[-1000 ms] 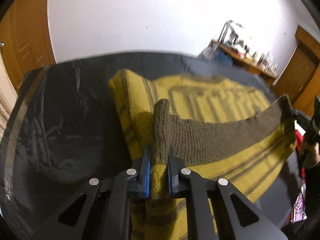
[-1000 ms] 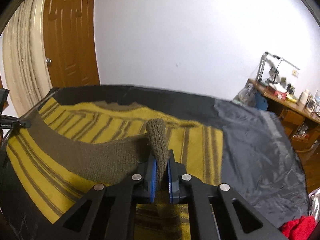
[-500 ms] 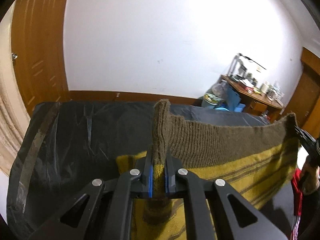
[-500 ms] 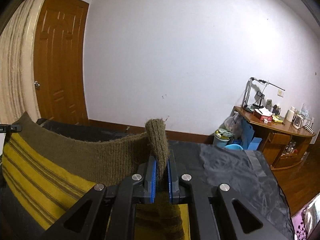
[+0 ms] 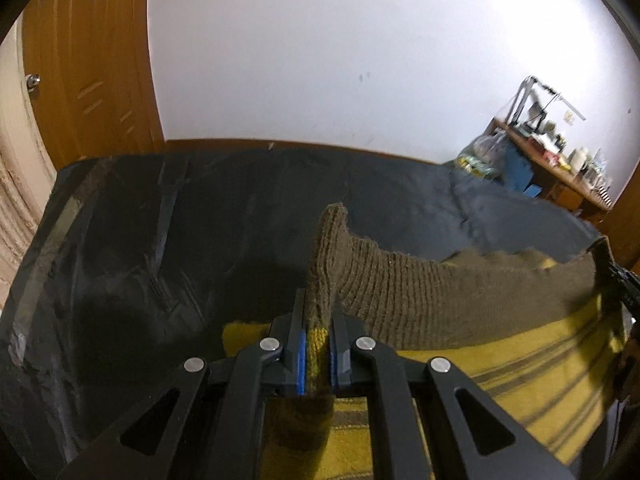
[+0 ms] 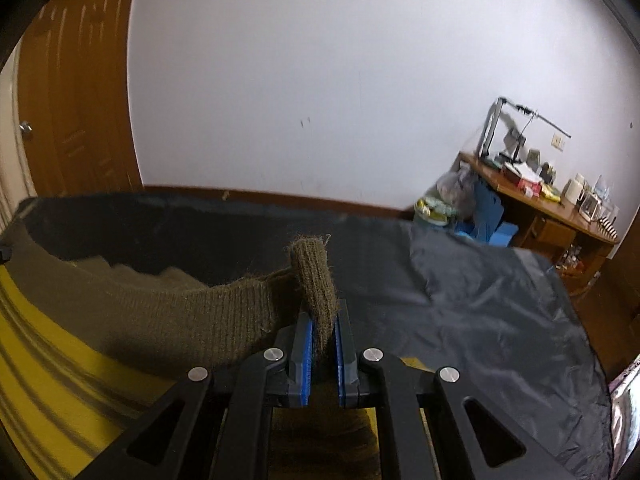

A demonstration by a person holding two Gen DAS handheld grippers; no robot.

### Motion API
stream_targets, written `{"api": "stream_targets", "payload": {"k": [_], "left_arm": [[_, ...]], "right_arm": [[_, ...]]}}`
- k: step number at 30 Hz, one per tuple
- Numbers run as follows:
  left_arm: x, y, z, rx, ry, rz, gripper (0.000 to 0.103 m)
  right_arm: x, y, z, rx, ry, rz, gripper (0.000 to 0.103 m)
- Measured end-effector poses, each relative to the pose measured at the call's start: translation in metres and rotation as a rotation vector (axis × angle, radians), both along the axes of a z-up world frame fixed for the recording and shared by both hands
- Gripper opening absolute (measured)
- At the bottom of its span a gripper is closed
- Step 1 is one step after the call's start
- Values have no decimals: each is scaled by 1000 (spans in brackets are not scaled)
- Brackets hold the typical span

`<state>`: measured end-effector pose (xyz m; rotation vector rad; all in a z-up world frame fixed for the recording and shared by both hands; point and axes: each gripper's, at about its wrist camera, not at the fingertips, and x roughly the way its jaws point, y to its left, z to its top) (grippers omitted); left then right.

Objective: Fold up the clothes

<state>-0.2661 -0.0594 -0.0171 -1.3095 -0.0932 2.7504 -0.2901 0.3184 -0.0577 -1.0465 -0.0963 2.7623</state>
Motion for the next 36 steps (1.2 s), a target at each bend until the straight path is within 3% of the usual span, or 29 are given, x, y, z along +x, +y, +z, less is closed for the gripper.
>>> {"api": "stream_targets", "payload": {"k": [9,15,18,22,24,25,26,27,28,31,36], "left_arm": [[-5,7,-25,-42,-26,10,10],[-3,8,-29,-72,-49,6,19],[-1,5,-26,-48,-63,-6,31],[6,-11,-10,46,-53,6,54],[12,-19,-2,74,-42,28,58],[15,-22,3,68,-32,46,72],[19,-25,8,36,-7,74,84],[22,-26,13,9,15,96,84],[26,-27,16,-3,29,104,84],[36,-33,24,-11,53,129,84],[64,-8,32,4,98,3,84]], "right_arm": [[-17,6,-33,-20,-132,6,10],[-16,10,-39,-60,-169,11,11],[-10,14,-34,-95,-175,18,13],[7,16,-20,-113,-140,23,17],[20,15,-12,-123,-115,22,25],[25,16,-8,-129,-104,21,30],[30,16,-5,-132,-92,19,50],[36,16,-2,-134,-79,17,74],[41,18,1,-132,-63,12,78],[51,23,9,-135,-18,2,79],[60,10,12,-206,9,121,79]]}}
